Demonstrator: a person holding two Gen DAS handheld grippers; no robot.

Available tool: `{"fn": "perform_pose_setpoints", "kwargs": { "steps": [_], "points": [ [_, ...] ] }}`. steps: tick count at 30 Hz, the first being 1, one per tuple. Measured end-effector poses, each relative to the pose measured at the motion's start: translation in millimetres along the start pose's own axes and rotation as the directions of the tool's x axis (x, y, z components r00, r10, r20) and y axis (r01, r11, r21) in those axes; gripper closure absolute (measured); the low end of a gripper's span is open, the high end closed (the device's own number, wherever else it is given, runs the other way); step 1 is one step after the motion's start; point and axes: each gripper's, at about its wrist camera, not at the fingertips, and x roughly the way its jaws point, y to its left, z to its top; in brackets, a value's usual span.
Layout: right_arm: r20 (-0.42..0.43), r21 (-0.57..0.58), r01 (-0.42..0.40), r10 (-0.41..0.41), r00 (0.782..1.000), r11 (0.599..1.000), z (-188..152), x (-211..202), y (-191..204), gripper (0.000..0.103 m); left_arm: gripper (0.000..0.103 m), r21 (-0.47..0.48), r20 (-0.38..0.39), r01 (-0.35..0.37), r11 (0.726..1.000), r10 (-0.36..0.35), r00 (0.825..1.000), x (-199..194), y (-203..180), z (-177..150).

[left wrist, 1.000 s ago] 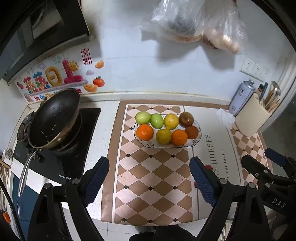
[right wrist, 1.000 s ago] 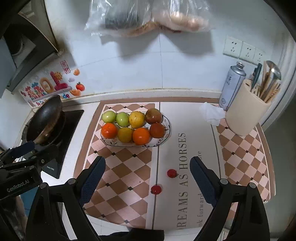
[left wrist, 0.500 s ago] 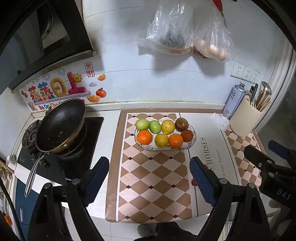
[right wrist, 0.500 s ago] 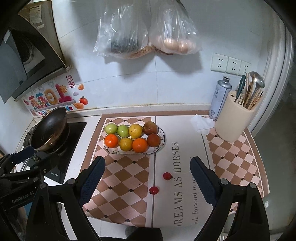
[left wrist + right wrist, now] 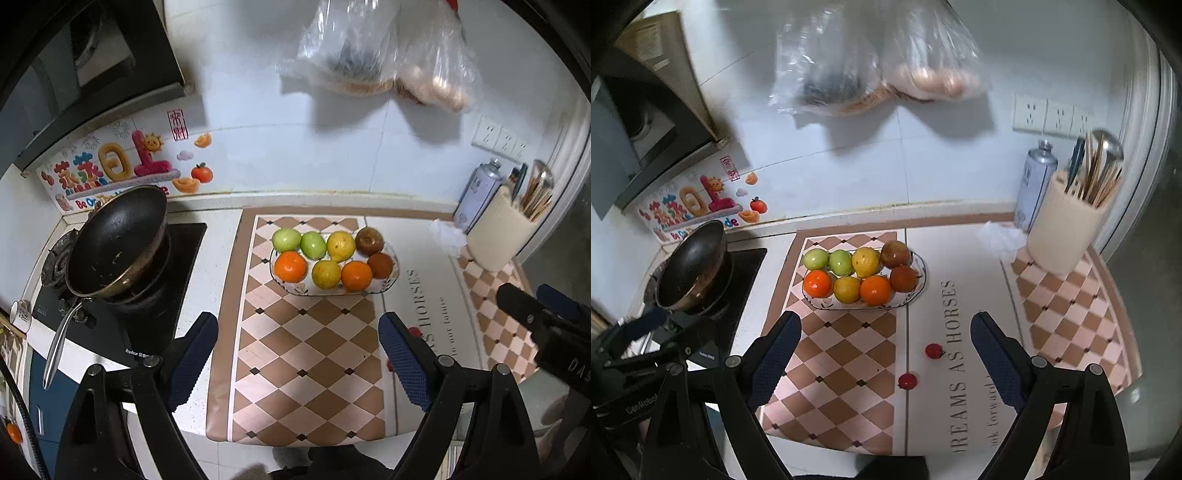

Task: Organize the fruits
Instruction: 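Grasp a red tomato with the left tool while the right tool grasps the other tomato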

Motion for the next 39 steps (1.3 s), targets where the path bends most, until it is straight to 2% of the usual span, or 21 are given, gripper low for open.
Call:
{"fn": "perform_pose_setpoints", "kwargs": {
  "steps": [1, 5, 8, 10, 11, 12, 16, 18, 20, 21, 24, 27, 31, 34, 36, 37, 39],
  "points": [
    [-0.016, 0.017, -0.003, 0.004, 1.000, 1.000, 0.9, 10.0, -7.2, 0.008, 0.000, 0.007, -0.015, -0.020, 1.000, 0.020, 1.000, 11.9, -3.0, 1.2],
    [-0.106, 0.078, 0.010, -0.002, 0.994, 0.997, -4.8, 67.2, -43.4, 0.008, 0.000, 0.029, -0.074, -0.077, 0.997, 0.079, 0.994, 53.9, -15.2, -1.2],
    [-0.212, 0.099, 0.024, -0.002, 0.977, 0.995, -19.2, 130.4, -69.2, 0.008, 0.000, 0.049, -0.144, -0.107, 0.993, 0.113, 0.983, 94.4, -27.1, -5.9],
    [-0.288, 0.116, 0.022, 0.012, 0.958, 0.993, -33.2, 176.0, -83.5, 0.017, 0.000, 0.072, -0.197, -0.113, 0.991, 0.125, 0.972, 123.0, -37.2, -12.5],
    [-0.326, 0.118, 0.021, 0.019, 0.945, 0.993, -39.9, 195.7, -88.0, 0.027, 0.000, 0.083, -0.220, -0.111, 0.990, 0.127, 0.967, 133.7, -41.4, -15.8],
    [-0.360, 0.121, 0.017, 0.028, 0.933, 0.993, -46.7, 215.4, -92.3, 0.033, 0.000, 0.097, -0.258, -0.100, 0.990, 0.122, 0.958, 149.9, -47.7, -20.8],
    [-0.417, 0.114, -0.001, 0.049, 0.907, 0.994, -64.3, 266.3, -97.4, 0.039, 0.000, 0.141, -0.357, -0.082, 0.987, 0.129, 0.925, 190.6, -65.0, -37.6],
    [-0.441, 0.121, -0.020, 0.072, 0.895, 0.992, -71.1, 284.5, -98.7, 0.055, 0.000, 0.144, -0.397, -0.068, 0.987, 0.120, 0.910, 205.5, -71.7, -45.1],
    [-0.437, 0.106, -0.020, 0.065, 0.897, 0.994, -74.4, 291.6, -98.0, 0.063, 0.000, 0.146, -0.416, -0.050, 0.988, 0.107, 0.903, 214.4, -77.4, -49.9],
    [-0.421, 0.090, -0.020, 0.056, 0.905, 0.996, -74.6, 290.6, -97.4, 0.071, 0.000, 0.145, -0.425, -0.037, 0.989, 0.096, 0.900, 216.6, -80.6, -51.6],
    [-0.384, 0.088, -0.033, 0.064, 0.921, 0.996, -72.2, 274.8, -101.5, 0.071, 0.000, 0.132, -0.459, 0.032, 0.991, 0.033, 0.888, 221.8, -93.0, -57.2],
    [-0.354, 0.079, -0.016, 0.043, 0.934, 0.997, -70.8, 252.5, -108.1, 0.071, 0.000, 0.088, -0.529, 0.131, 0.987, -0.065, 0.846, 231.0, -110.4, -66.7],
    [-0.353, 0.105, 0.013, 0.025, 0.935, 0.994, -77.9, 231.3, -127.5, 0.071, 0.001, 0.100, -0.561, 0.221, 0.970, -0.128, 0.818, 237.1, -137.2, -76.4],
    [-0.366, 0.130, 0.033, 0.017, 0.930, 0.991, -87.2, 222.0, -142.4, 0.071, 0.016, 0.158, -0.556, 0.269, 0.950, -0.140, 0.819, 239.4, -160.3, -81.8],
    [-0.373, 0.148, 0.048, 0.011, 0.928, 0.988, -94.6, 219.6, -148.9, 0.071, 0.047, 0.192, -0.558, 0.279, 0.941, -0.129, 0.820, 243.3, -171.5, -86.0],
    [-0.374, 0.156, 0.053, 0.009, 0.927, 0.986, -97.2, 218.0, -150.7, 0.071, 0.053, 0.208, -0.564, 0.280, 0.937, -0.119, 0.817, 247.2, -176.3, -89.2],
    [-0.375, 0.166, 0.063, 0.004, 0.927, 0.984, -101.0, 213.8, -154.2, 0.071, 0.072, 0.211, -0.575, 0.282, 0.936, -0.114, 0.810, 254.2, -179.5, -93.8]
  ]
}}
